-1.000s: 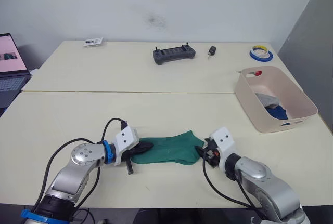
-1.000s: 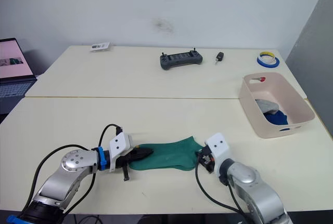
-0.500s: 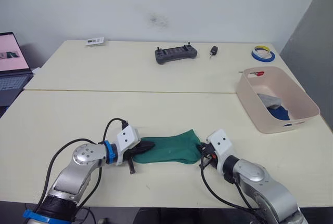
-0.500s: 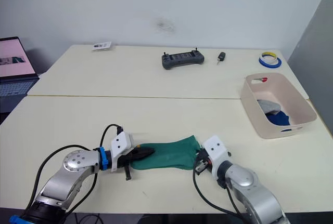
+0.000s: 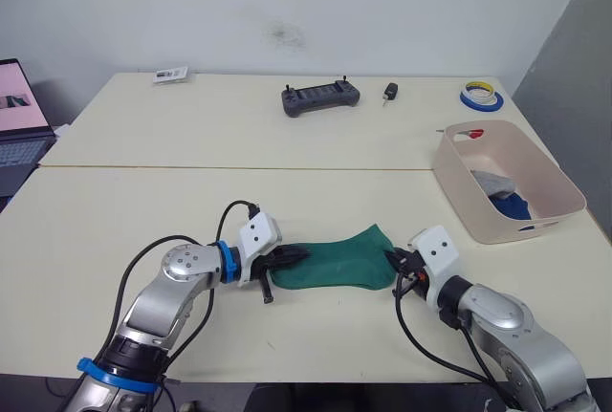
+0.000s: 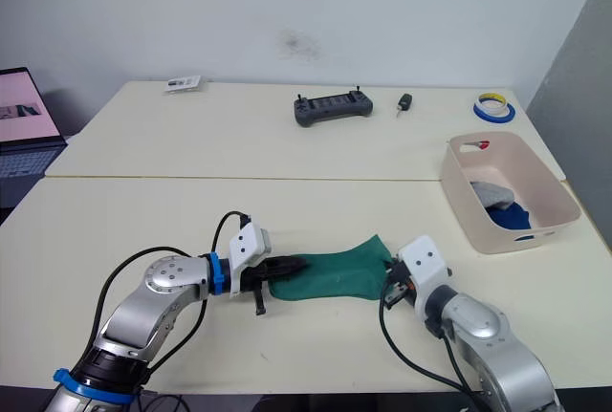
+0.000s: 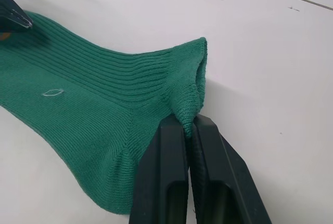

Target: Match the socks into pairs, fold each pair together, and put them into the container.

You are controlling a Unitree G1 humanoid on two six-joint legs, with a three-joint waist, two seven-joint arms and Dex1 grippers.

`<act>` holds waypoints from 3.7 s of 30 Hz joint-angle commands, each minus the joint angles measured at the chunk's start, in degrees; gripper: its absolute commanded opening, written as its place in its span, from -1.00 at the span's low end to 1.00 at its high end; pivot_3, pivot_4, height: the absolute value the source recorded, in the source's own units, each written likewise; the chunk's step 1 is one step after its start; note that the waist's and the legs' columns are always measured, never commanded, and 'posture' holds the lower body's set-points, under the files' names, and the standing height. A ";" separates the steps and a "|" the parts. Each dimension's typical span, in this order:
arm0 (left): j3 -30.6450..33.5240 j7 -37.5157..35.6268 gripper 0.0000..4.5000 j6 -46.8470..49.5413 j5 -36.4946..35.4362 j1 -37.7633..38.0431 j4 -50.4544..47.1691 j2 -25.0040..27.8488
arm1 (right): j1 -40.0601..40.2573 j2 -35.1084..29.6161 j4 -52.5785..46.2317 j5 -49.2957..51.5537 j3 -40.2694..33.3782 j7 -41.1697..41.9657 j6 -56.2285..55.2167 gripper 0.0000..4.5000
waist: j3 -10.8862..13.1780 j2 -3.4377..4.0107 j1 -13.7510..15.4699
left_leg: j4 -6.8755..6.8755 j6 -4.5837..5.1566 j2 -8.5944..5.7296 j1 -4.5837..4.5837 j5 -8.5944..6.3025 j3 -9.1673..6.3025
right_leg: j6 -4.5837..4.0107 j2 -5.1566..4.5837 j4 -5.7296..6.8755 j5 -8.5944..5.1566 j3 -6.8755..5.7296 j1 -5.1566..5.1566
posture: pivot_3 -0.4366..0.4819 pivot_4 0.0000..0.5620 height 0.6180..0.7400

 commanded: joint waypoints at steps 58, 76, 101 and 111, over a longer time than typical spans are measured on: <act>0.82 -2.31 -1.00 2.86 -0.07 0.87 3.29 3.60 | -24.95 13.87 9.64 13.39 12.40 4.22 15.70 -0.98 | 0.01 0.00 -0.14 | 0.03 0.01 0.04 0.00 0.01 0.00 | -0.02 -0.02 0.30 -0.01 0.03 -0.21 | -0.05 -0.47 1.00; 1.59 -1.45 -1.00 2.48 -0.40 2.84 3.05 4.08 | -26.18 14.54 15.56 13.91 13.93 7.38 13.22 -0.51 | 0.01 0.00 -0.17 | 0.03 0.02 0.07 0.03 0.00 -0.01 | -0.02 -0.03 0.33 -0.01 0.03 -0.21 | -0.05 -0.47 1.00; 6.85 -3.86 -1.00 4.05 -6.55 2.80 -1.00 6.99 | -29.16 1.16 17.63 6.17 17.06 14.41 -2.38 -0.99 | 0.07 -0.01 -0.18 | 0.02 0.02 0.06 -0.01 0.00 0.02 | -0.02 -0.09 0.30 -0.01 0.02 -0.25 | -0.05 -0.47 1.00; 11.64 -8.08 -1.00 3.96 -7.36 2.10 0.89 14.43 | -29.99 7.18 21.36 6.59 21.97 18.15 0.11 -0.99 | 0.09 0.00 -0.04 | 0.02 0.02 0.06 -0.01 0.00 0.02 | -0.03 -0.09 0.28 -0.01 0.00 -0.24 | -0.05 -0.47 1.00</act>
